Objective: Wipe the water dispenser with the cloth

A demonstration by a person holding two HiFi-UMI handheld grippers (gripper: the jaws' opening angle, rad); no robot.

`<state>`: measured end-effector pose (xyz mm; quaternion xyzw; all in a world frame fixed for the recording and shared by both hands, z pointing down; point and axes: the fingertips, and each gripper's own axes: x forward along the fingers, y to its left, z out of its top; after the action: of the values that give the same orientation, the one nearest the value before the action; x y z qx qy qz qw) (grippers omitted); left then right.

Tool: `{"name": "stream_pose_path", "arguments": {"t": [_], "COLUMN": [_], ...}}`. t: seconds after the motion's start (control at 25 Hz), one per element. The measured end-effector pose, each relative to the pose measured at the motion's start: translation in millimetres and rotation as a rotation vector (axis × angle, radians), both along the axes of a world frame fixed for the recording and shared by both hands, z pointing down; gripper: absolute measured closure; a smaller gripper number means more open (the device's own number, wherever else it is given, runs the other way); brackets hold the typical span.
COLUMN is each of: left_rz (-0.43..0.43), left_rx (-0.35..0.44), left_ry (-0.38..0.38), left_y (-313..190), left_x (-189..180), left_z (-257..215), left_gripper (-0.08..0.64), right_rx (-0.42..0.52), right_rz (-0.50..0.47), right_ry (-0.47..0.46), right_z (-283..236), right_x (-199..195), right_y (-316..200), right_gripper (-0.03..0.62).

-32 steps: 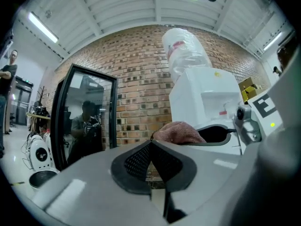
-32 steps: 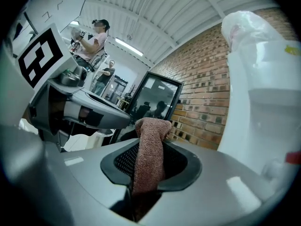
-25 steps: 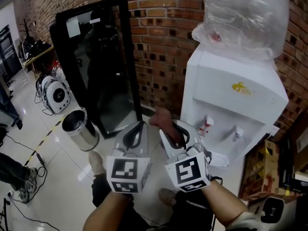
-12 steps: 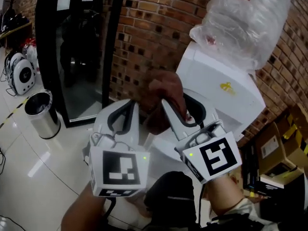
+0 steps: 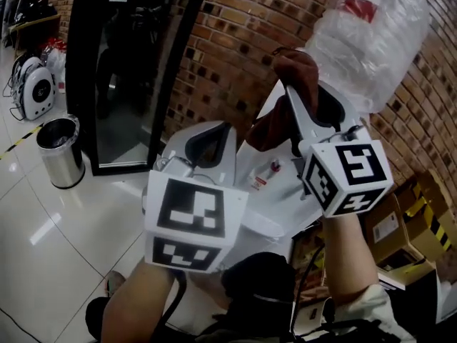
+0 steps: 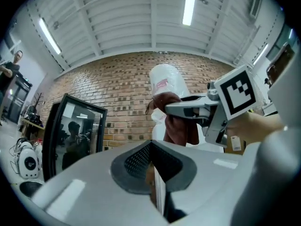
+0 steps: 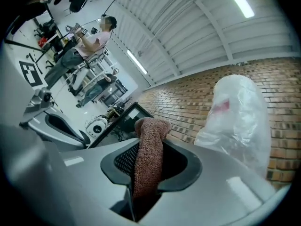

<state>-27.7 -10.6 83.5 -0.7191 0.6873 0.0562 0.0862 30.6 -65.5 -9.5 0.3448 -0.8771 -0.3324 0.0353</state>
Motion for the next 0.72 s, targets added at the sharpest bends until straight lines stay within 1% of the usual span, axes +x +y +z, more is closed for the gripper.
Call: {"name": "stream_pose_path", "arguments": {"t": [0.12, 0.28, 0.44, 0.52, 0.6, 0.72], "left_rz": [-0.002, 0.009, 0.041, 0.063, 0.081, 0.117], "left_rx": [-0.018, -0.025, -0.056, -0.076, -0.084, -0.071], "left_ry": [0.002, 0.041, 0.004, -0.006, 0.0, 0.047], "left_y": [0, -12, -31, -40, -48, -56], "left_x": [-4, -7, 2, 7, 13, 23], "left_z": [7, 14, 27, 36, 40, 34], "left_gripper": [0.56, 0.56, 0.56, 0.56, 0.56, 0.56], "right_rx": [-0.02, -0.046, -0.015, -0.004, -0.008, -0.017], "right_rz": [0.046, 0.092, 0.141, 0.167, 0.192, 0.214], "right_ry": [0.014, 0.064, 0.053, 0.054, 0.036, -0.006], "right_z": [17, 41, 44, 43, 38, 31], "right_x": [-10, -24, -23, -19, -8, 15], "right_y": [-20, -42, -50, -52, -54, -54], "right_gripper": [0.468, 0.468, 0.471, 0.471, 0.471, 0.471]}}
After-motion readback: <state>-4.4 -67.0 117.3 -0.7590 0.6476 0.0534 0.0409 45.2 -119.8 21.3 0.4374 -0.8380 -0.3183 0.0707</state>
